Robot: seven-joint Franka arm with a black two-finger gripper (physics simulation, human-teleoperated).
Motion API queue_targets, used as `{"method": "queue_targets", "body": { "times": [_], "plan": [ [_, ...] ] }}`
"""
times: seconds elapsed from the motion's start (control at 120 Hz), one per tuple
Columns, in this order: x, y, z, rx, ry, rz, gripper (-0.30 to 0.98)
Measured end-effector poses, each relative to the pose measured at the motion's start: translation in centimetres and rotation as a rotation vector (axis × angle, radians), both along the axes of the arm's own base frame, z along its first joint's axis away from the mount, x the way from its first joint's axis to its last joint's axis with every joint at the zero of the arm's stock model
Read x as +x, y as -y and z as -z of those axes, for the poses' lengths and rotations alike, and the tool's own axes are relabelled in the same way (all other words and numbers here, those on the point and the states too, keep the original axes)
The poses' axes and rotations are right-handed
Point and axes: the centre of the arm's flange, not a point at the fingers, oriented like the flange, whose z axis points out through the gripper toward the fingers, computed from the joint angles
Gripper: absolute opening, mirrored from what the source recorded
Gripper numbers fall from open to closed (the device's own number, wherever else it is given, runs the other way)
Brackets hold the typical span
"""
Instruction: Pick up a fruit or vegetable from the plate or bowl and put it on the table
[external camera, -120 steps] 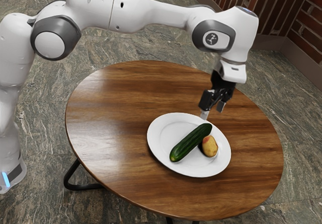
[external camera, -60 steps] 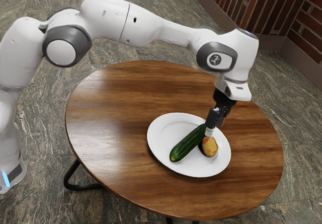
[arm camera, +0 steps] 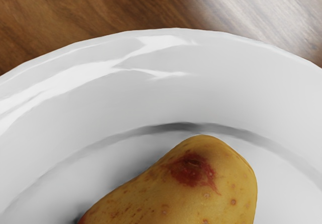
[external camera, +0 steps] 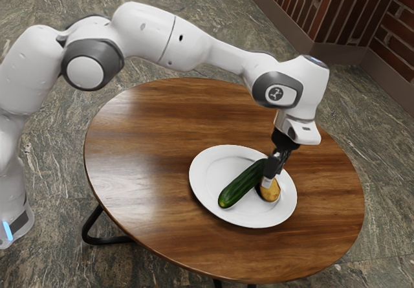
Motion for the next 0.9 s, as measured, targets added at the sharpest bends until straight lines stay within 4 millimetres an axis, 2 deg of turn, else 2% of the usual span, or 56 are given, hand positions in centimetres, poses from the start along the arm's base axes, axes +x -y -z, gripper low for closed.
{"method": "queue_targets", "body": {
  "times": [0.142,0.308,0.475,0.525,0.592,0.625,0.733,0.9],
  "plan": [
    [0.0,0.0,1.5,0.001,-0.009,-0.013,0.69],
    [0.1,0.0,2.1,0.000,-0.004,-0.025,0.68],
    [0.3,0.0,2.6,-0.001,-0.003,-0.034,0.58],
    [0.4,-0.1,2.9,0.001,-0.005,-0.038,0.65],
    [0.5,-0.1,2.9,-0.001,-0.004,-0.040,0.90],
    [0.5,-0.1,3.0,-0.003,-0.005,-0.041,0.97],
    [0.5,-0.1,2.9,-0.008,-0.005,-0.041,0.94],
    [0.5,-0.2,2.6,-0.006,-0.001,-0.045,0.78]
  ]
}}
